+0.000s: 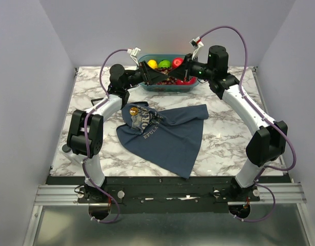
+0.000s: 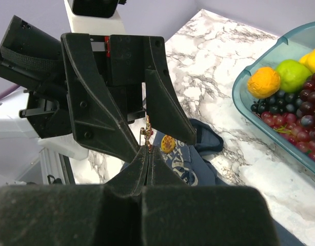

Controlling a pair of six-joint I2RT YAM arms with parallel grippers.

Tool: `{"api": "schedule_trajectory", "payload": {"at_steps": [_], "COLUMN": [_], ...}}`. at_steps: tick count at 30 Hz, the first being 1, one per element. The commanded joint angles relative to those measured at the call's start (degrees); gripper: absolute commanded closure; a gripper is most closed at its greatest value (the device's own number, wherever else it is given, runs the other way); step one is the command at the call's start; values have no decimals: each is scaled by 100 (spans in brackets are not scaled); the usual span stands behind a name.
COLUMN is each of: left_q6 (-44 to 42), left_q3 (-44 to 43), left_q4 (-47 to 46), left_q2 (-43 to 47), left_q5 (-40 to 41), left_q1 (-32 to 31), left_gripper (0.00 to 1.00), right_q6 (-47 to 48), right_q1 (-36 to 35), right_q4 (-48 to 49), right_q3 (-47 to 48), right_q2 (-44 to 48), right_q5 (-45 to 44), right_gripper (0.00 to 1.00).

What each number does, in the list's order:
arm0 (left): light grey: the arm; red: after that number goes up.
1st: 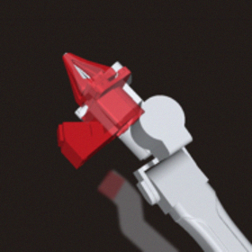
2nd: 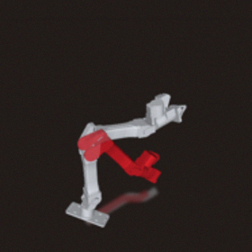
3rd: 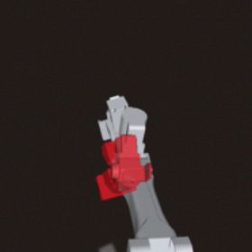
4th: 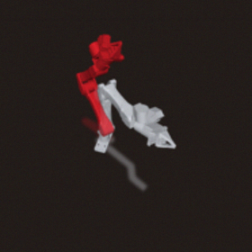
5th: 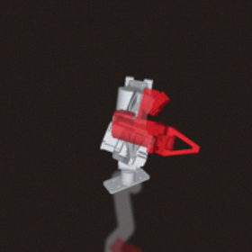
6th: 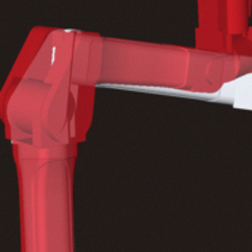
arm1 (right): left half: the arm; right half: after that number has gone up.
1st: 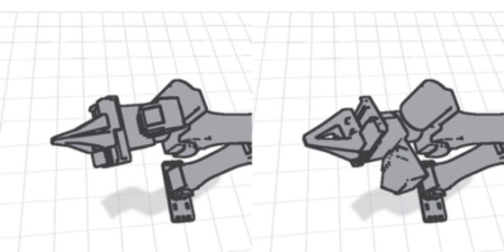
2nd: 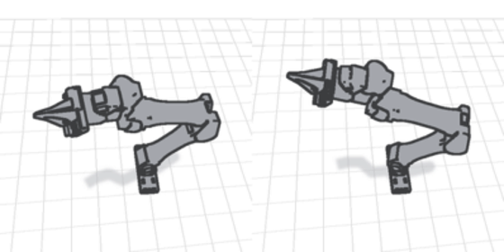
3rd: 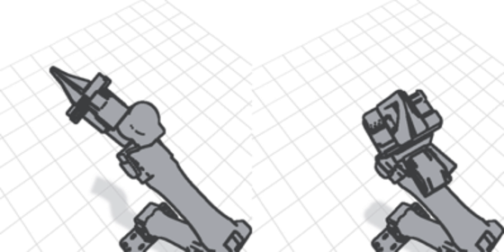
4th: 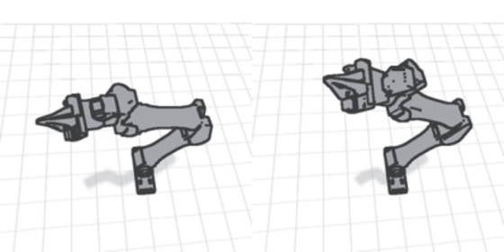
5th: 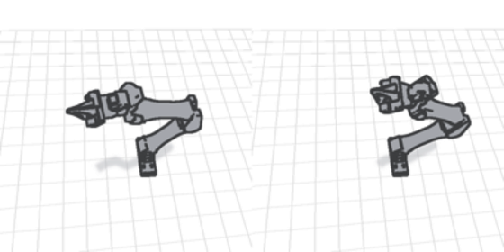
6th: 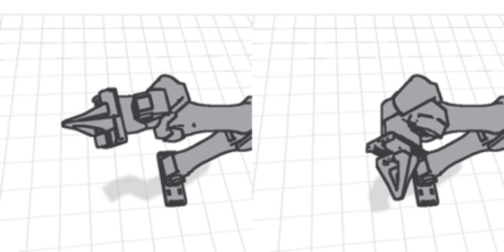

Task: Remove the brooch from the garment
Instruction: Close the brooch.

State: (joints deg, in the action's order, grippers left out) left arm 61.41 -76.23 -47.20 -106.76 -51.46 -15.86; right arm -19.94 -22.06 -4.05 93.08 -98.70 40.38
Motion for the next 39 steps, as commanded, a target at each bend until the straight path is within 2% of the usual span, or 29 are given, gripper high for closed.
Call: {"api": "schedule_trajectory", "payload": {"at_steps": [1, 11, 18, 25, 29, 31, 32, 34, 35, 39], "left_q6": [126, 135, 205, 82, -154, -313, -366, -541, -673, -1253], "left_q3": [108, 55, -33, -120, -296, -366, -393, -411, -411, -402], "left_q4": [-350, -395, -457, -159, 0, 227, 290, 430, 527, 1062], "left_q2": [15, -99, -249, -328, -346, -284, -258, -135, -65, 322], "left_q5": [233, 163, 110, 93, 14, -13, -22, -100, -153, -557], "left_q1": [197, 197, 180, 118, 48, 13, 12, 21, 30, 179], "left_gripper": [34, 37, 38, 39, 40, 38, 32, 27, 23, 15], "right_q6": [105, 158, 490, 1168, 1326, 1178, 1116, 940, 879, 431], "right_q1": [-35, -43, -79, -281, -342, -351, -351, -325, -290, -18], "right_q4": [36, 238, 90, -630, -878, -887, -887, -860, -825, -518], "right_q3": [-62, 17, 333, 597, 703, 677, 677, 607, 606, 624], "right_q2": [175, 44, -132, -176, -211, -238, -247, -255, -264, -404], "right_q5": [549, 1331, 2236, 2440, 2124, 1756, 1667, 1413, 1376, 1420], "right_gripper": [99, 100, 100, 100, 99, 99, 100, 100, 100, 100]}}
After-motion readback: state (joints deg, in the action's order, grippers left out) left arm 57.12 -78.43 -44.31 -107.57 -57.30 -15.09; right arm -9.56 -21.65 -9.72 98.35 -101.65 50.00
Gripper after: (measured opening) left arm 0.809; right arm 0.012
